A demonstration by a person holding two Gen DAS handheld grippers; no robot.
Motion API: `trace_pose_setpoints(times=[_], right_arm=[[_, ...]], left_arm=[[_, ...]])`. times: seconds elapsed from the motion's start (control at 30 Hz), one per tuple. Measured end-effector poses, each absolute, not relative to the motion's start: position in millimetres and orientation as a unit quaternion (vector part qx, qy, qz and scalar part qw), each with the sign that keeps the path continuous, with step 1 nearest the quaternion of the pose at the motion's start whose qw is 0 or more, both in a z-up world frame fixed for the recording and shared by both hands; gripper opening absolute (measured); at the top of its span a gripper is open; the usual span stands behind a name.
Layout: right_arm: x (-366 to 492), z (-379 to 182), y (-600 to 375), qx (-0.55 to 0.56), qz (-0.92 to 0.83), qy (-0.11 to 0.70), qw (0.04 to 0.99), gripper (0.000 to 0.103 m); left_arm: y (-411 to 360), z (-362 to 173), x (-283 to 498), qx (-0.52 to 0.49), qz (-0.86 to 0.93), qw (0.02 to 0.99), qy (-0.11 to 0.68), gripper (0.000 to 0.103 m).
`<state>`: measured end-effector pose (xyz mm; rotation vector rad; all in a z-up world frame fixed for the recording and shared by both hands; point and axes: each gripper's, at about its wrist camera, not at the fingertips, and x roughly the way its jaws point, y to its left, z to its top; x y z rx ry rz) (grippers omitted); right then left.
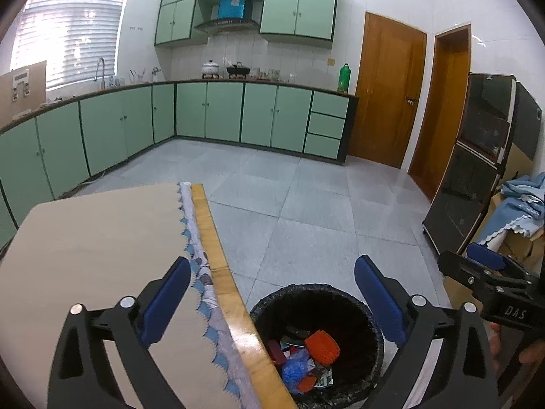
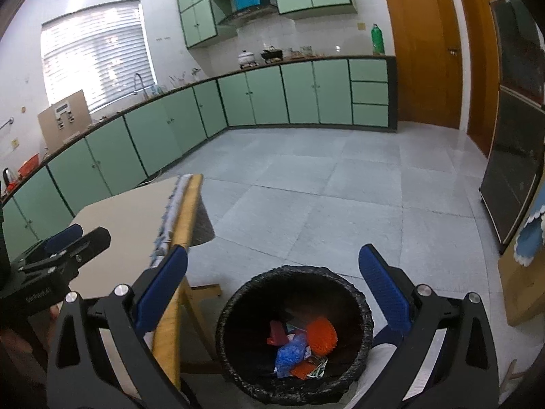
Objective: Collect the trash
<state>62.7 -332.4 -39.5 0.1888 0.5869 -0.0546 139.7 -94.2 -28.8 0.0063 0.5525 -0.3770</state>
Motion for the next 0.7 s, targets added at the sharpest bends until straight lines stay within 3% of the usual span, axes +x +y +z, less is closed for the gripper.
trace_pose_setpoints(times=[0.7], right_arm=[[1,13,-278,0.044,0.011,0.232,0.972,0.098]], left_arm=[[-55,12,65,0.004,-0.167,0.962,0.217,0.097]])
